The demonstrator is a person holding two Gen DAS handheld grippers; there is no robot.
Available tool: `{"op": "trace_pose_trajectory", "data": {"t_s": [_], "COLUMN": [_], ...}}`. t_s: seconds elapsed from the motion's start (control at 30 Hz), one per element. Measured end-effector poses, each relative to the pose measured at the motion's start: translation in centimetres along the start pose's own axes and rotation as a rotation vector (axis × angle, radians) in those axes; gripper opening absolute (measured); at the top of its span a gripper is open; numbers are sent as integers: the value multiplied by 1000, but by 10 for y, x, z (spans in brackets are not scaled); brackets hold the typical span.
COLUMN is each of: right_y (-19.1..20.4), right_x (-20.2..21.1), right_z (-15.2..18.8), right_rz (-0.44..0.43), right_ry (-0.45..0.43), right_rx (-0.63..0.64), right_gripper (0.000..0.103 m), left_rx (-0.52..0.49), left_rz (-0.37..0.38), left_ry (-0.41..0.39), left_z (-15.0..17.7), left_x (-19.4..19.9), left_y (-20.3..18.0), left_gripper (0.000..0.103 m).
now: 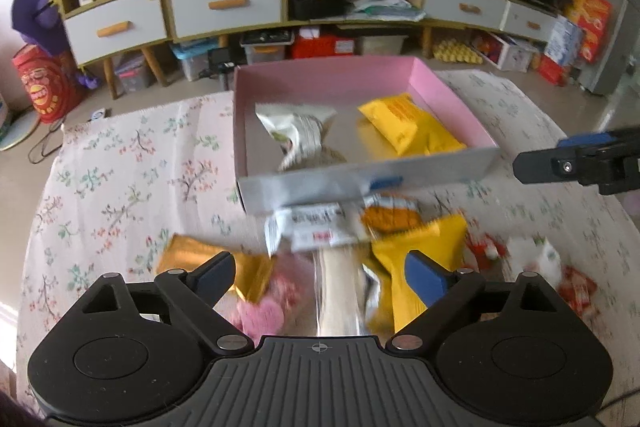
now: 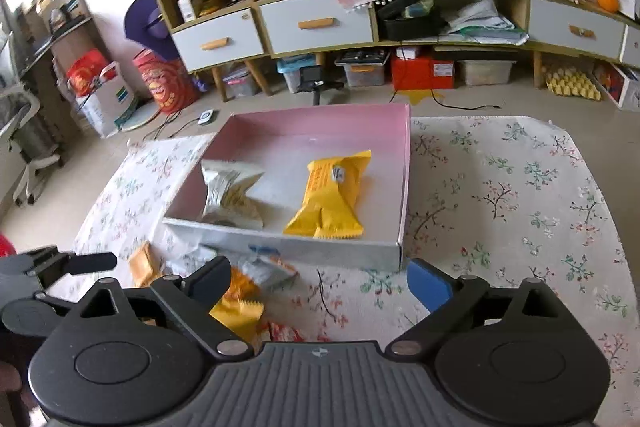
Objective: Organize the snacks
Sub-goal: 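Grasp the white printed snack bag with the right gripper while the left grasps the yellow cracker pack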
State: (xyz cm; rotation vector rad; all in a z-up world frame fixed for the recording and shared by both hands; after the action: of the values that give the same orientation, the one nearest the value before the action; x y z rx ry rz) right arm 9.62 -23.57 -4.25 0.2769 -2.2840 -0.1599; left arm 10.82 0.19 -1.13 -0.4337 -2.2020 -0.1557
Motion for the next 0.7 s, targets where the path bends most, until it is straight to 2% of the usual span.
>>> {"op": "trace_pose_trajectory", "data": {"t_s": [0.2, 0.43, 0.53, 0.7], "right_y": [6, 13, 18, 23], "right_x": [5, 14, 15, 9], "right_z": [17, 38, 50, 71], "right_rz": [27, 0, -29, -26], "right_ry": [10, 30, 52, 111], "right_rx": [102, 224, 310, 425], "right_gripper": [75, 76, 76, 76], "left_rx": [-69, -192, -245, -350], "left_rz": [12, 46, 87, 141], "left_ry": [28, 82, 116, 139], "left_z": [26, 56, 67, 85], "left_x": [9, 13, 13, 15], "left_y": [0, -2, -4, -8], "left_gripper": [93, 93, 93, 93]}}
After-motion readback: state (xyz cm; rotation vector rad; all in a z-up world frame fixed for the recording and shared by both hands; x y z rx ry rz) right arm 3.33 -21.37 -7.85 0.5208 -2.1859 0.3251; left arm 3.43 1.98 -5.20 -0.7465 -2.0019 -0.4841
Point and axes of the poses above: each gripper's, at about its wrist camera, not at the fingertips, and x roughly against the way its jaws point, y to its left, z to its underside, the point moved 3 cm from there along -x, roughly the way its jaws point, and after that the axes turned 2 degrees about y, right-handed, at the moved point
